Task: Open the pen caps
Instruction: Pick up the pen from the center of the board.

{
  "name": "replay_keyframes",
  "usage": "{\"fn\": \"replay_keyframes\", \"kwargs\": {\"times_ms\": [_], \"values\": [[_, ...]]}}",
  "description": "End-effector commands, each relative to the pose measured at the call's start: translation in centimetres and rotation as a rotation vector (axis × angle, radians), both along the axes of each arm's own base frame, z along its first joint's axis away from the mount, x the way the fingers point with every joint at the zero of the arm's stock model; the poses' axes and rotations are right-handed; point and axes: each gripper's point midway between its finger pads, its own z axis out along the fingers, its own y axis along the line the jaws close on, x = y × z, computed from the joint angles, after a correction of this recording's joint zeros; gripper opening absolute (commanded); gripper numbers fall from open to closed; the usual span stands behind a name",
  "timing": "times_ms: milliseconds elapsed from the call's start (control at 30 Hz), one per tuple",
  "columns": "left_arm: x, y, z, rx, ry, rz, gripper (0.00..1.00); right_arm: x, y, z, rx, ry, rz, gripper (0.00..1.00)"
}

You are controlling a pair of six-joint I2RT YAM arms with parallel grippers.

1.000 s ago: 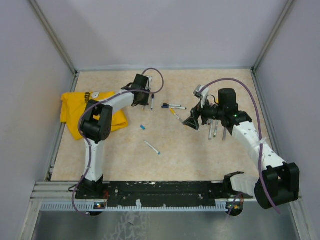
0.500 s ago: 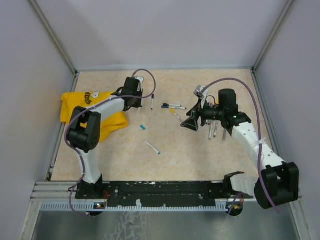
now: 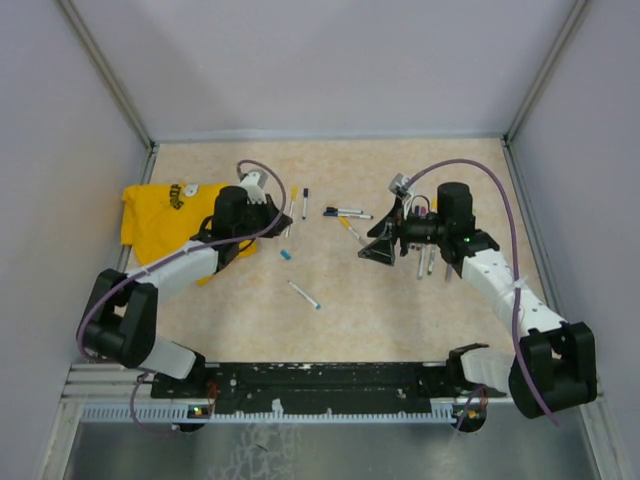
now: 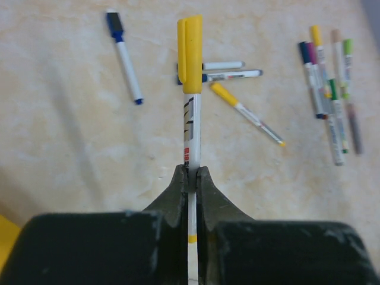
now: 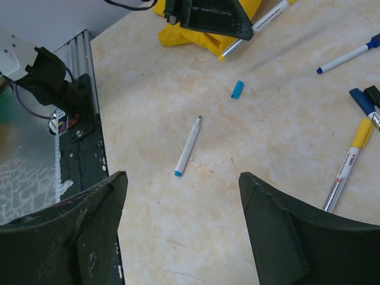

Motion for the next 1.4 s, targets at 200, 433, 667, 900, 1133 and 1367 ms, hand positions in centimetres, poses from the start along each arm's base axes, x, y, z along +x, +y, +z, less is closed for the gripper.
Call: {"fn": "replay_keyframes", "kwargs": {"times_ms": [200,433,667,900,1133,1367], "values": [[-7.9,-5.4,6.9,-0.414,-0.171,-0.2,0.0,-0.2,0.5,1.9,0.098,-0.058,0.029,0.76],[-11.9,-7.3,8.1,-0.532,-0.226,-0.25,0.0,-0.5,0.6,2.2,0.146,-0.069,0.021,0.75],[-14.0,-8.1,9.1,-0.652,-0.267,-0.237,0.0,-1.7,1.0,1.8,0.229,-0.07,0.051,0.75],[-14.5,-9.1,10.4,-0.731,-0.324,-0.213,0.0,-3.0,2.4,1.5,0.243,-0.059,0.104,0.75],[-15.0,-10.9,11.1,-0.778,-0.342,-0.219,0.0,-3.4,4.1,0.8,0.239,-0.028,0.096,0.75],[-15.6,-12.6,11.3,-0.798,-0.358,-0.244,0.0,-2.5,5.0,-1.0,0.18,0.003,0.025,0.67]]}}
